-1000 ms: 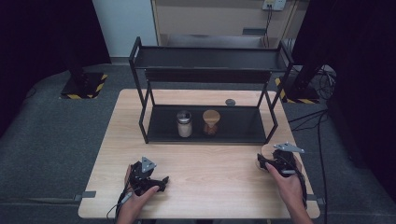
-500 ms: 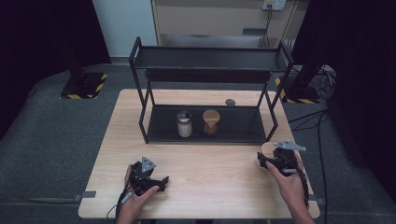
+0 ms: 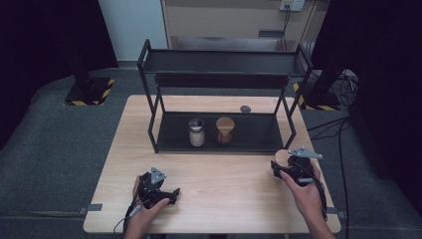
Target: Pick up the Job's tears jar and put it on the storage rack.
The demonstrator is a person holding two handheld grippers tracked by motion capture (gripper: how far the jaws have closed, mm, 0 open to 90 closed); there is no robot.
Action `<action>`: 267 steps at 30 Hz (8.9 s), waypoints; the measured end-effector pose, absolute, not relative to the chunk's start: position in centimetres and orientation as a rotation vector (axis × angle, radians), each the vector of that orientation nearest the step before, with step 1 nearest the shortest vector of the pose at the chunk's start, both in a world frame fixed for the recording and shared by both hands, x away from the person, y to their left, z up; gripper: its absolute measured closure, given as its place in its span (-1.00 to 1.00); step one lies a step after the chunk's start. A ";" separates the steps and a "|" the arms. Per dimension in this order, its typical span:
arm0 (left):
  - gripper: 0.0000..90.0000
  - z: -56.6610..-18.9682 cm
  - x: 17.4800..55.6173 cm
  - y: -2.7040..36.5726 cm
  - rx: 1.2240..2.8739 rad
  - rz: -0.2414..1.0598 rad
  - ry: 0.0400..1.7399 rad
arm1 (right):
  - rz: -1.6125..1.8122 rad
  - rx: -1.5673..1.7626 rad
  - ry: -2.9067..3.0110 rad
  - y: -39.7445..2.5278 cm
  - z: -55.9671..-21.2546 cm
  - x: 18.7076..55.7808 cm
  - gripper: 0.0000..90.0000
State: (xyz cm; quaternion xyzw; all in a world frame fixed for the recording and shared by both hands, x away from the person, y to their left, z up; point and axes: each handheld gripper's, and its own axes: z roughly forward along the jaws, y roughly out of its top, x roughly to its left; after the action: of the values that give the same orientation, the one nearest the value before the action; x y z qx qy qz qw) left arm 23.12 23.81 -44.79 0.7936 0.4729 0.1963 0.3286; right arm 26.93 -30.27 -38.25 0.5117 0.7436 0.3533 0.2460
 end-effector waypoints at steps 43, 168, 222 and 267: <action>-1.00 -44.8 23.1 23.8 2.077 0.514 1.238 | 0.989 1.309 2.099 -25.3 -37.5 28.2 -0.43; -1.00 -44.8 23.1 23.8 2.078 0.517 1.239 | 0.925 1.425 1.990 -19.7 -38.8 42.2 -0.43; -1.00 -44.8 23.1 23.7 2.078 0.519 1.240 | 0.936 1.448 1.992 -20.6 -40.9 42.1 -0.43; -1.00 -44.8 23.1 23.7 2.077 0.519 1.240 | 0.931 1.420 2.047 -21.8 -39.3 38.9 -0.91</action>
State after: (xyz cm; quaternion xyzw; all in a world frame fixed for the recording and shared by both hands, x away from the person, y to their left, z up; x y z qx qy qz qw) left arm 23.07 23.73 -44.80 0.7933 0.4735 0.1981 0.3276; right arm 38.85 -21.84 -39.34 0.5184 0.7475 0.3399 0.2386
